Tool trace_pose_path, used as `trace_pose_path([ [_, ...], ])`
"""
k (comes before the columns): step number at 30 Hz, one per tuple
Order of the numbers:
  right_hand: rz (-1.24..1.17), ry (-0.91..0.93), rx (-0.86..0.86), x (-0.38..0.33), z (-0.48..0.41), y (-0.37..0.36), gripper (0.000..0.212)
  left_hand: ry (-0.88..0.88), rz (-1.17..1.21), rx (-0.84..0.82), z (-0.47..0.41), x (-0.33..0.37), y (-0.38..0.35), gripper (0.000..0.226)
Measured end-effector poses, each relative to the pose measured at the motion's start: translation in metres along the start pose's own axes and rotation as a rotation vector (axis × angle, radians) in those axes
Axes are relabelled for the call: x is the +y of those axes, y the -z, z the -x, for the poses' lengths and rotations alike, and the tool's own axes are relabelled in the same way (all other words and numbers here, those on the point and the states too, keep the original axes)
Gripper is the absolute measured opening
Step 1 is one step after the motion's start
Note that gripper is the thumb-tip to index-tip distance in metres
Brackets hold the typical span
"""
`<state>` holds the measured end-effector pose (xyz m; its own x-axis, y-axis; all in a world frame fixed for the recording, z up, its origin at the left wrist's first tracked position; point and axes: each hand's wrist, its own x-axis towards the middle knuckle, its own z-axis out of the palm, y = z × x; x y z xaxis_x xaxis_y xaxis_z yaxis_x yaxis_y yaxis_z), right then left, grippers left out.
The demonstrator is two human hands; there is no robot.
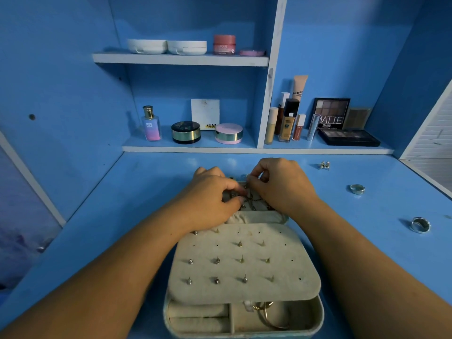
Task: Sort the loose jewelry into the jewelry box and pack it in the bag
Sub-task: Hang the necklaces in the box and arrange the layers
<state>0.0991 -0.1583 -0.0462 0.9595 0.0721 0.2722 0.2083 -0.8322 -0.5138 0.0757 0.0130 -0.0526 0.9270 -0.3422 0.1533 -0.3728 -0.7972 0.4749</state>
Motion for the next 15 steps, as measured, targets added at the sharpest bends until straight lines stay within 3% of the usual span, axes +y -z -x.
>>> trace_pose_path([
  [9, 0.143, -0.032, -0.097, 0.002, 0.002, 0.023, 0.012, 0.021, -0.019, -0.018, -0.001, 0.000, -0.001, 0.037],
  [15, 0.070, -0.005, -0.354, -0.004, 0.011, 0.038, 0.008, 0.031, -0.016, -0.029, -0.001, 0.000, 0.000, 0.040],
])
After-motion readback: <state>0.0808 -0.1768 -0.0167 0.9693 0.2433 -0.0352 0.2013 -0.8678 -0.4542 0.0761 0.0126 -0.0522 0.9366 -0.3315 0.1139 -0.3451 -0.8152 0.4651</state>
